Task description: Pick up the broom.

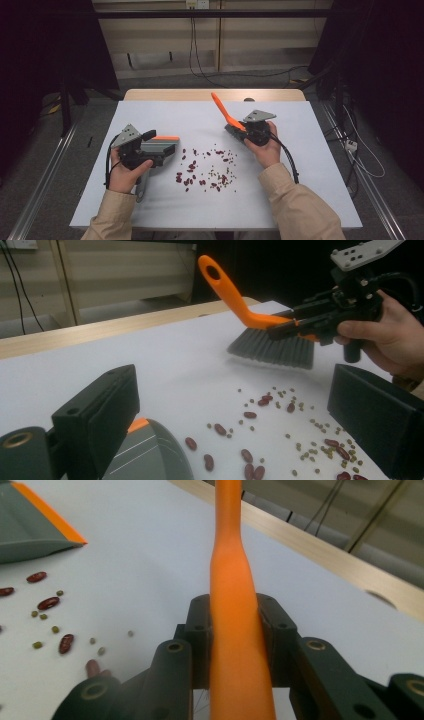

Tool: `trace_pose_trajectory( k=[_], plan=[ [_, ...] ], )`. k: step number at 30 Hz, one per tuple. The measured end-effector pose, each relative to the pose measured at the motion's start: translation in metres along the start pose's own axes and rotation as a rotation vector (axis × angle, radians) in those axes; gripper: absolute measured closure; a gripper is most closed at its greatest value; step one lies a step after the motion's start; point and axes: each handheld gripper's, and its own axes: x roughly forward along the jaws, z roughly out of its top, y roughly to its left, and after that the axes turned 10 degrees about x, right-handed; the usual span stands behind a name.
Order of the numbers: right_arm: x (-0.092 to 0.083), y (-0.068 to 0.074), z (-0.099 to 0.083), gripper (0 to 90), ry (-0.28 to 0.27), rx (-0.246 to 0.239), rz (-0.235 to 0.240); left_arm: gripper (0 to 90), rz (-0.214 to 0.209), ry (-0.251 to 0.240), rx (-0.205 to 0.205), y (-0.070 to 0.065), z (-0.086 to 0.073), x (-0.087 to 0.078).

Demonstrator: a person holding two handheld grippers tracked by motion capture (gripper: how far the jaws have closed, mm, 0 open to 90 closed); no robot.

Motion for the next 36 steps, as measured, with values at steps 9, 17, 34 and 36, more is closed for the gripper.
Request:
trace_pose_trajectory(
  k=[9, 17, 34, 36],
  plan=[
    [0.022, 0.012, -0.001, 71.3, 0.039, -0.133, 0.098, 6.1, 0.03, 0.004, -0.014, 0.011, -0.004, -0.007],
    [0.011, 0.031, -0.008, 71.1, 0.052, -0.219, 0.195, 5.5, 0.044, 0.001, -0.023, 0.018, -0.008, -0.014],
    [-0.002, 0.043, -0.015, 70.4, 0.071, -0.259, 0.297, 5.6, 0.057, 0.01, -0.023, 0.023, -0.011, -0.018],
    [-0.003, 0.043, -0.015, 70.4, 0.071, -0.251, 0.307, 5.5, 0.055, 0.009, -0.025, 0.023, -0.011, -0.017]
  ],
)
